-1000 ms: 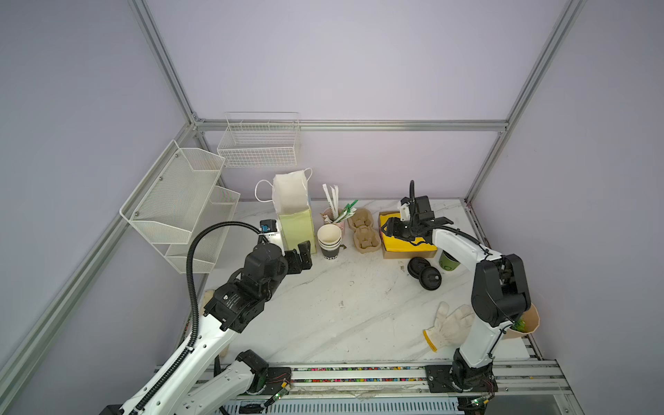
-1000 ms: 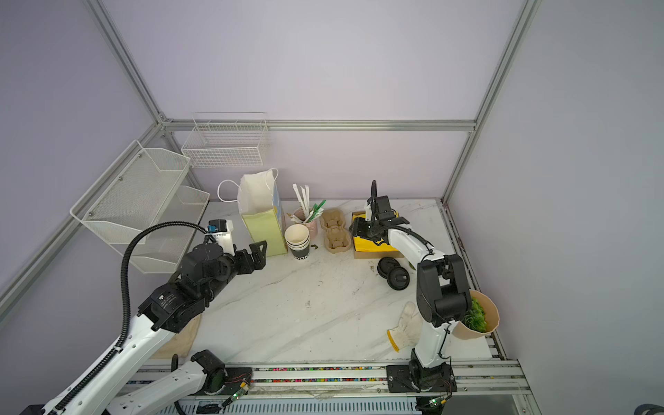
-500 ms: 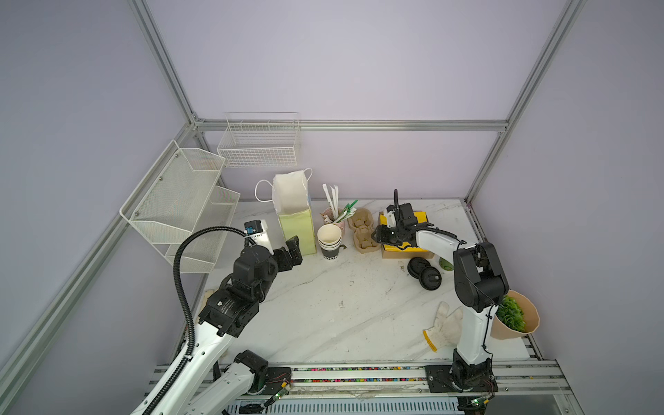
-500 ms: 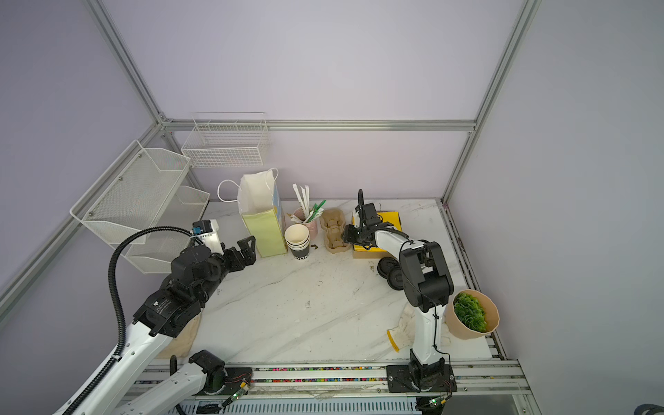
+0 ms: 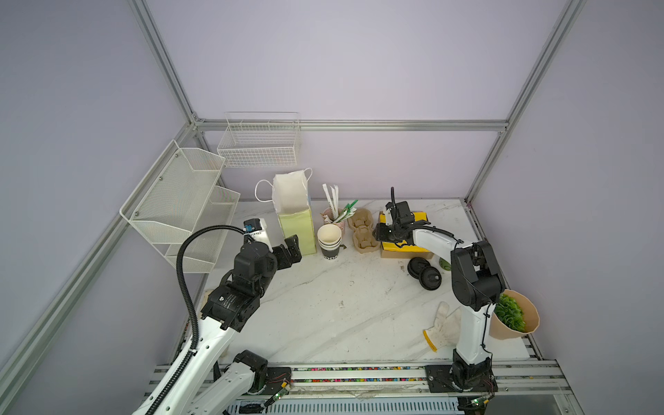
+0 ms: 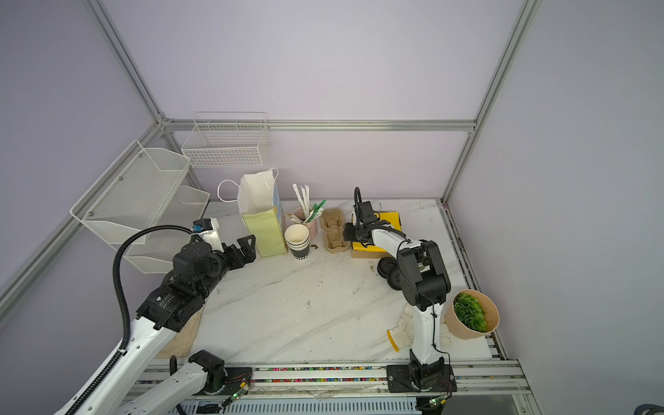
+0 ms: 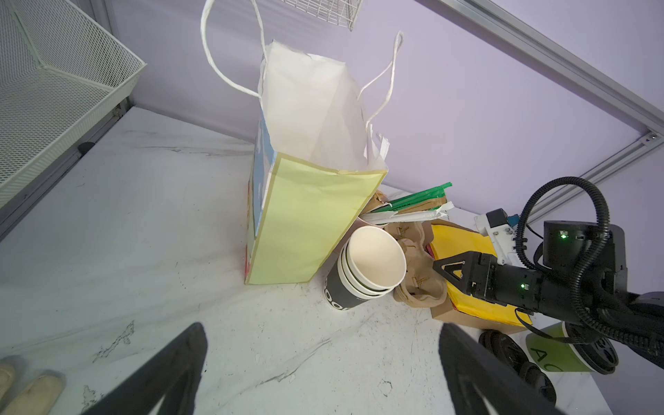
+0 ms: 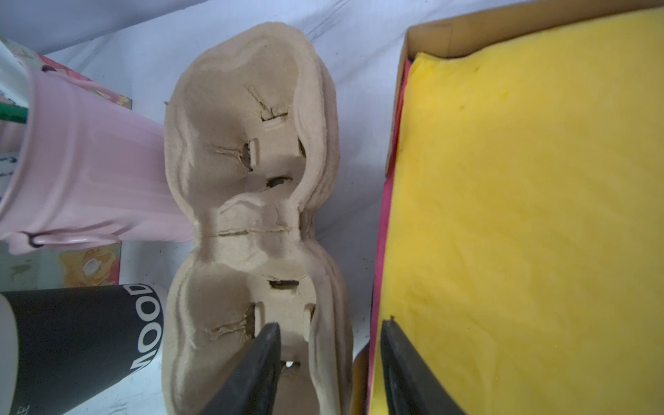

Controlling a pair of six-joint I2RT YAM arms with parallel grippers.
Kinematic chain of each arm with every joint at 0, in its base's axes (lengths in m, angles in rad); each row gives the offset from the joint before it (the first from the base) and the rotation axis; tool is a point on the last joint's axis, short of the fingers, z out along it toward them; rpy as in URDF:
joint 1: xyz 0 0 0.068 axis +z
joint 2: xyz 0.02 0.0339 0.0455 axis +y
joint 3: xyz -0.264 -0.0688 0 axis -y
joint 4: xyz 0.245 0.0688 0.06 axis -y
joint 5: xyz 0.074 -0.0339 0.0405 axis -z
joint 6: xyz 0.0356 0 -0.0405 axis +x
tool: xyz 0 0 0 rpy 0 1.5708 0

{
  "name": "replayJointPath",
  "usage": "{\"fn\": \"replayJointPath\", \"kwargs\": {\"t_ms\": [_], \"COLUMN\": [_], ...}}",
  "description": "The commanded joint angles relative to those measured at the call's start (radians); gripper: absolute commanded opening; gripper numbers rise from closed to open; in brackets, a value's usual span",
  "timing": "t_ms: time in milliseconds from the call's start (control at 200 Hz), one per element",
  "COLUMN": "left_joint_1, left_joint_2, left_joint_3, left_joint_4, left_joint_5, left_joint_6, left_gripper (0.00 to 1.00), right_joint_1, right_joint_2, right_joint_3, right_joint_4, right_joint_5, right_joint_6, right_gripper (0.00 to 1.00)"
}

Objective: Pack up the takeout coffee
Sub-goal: 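Move the right gripper over the tan carriers while the left gripper rises, then grip the edge of the top tan cup carrier with the right gripper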

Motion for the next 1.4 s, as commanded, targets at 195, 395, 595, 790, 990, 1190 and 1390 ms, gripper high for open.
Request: {"fn": "replayJointPath", "kwargs": {"t_ms": [195,395,595,790,990,1190,1390], "left_joint_1": [0.022,0.028,0.034,0.038,0.045,0.049,0.053], "left_joint_2": [-0.005,-0.001,0.003,0.007,0.009,0.011,0.016], "left_joint_3": [-0.027,-0.027,-0.027,-0.025,-0.025,-0.025,-0.024], "left_joint_4": [0.037,0.036,0.041,0.041,0.042,0.042,0.043], "left_joint_5": [0.031,0.044,0.057,0.068,0.076,0.081,0.092], "left_joint_6": [-0.011,-0.014,-0.018,-0.02,-0.023,-0.025,-0.029], "left_gripper": [1.0,1.0,1.0,1.0,1.0,1.0,1.0], "right_joint_1": [0.02,0.024,0.024,0.029,0.029,0.031,0.03], "right_joint_2": [-0.008,0.0,0.002,0.0,0.012,0.017,0.019], "right_joint_3": [0.034,0.036,0.032,0.035,0.049,0.056,0.057], "right_joint_4": [-0.04,-0.05,-0.052,-0.055,-0.076,-0.082,-0.082], "right_joint_5": [0.019,0.016,0.011,0.0,0.002,0.0,-0.005], "right_joint_6": [-0.032,-0.035,-0.037,-0.038,-0.045,-0.046,-0.046], "right_gripper": [0.48,0.46,0.46,0.38,0.37,0.32,0.28]}}
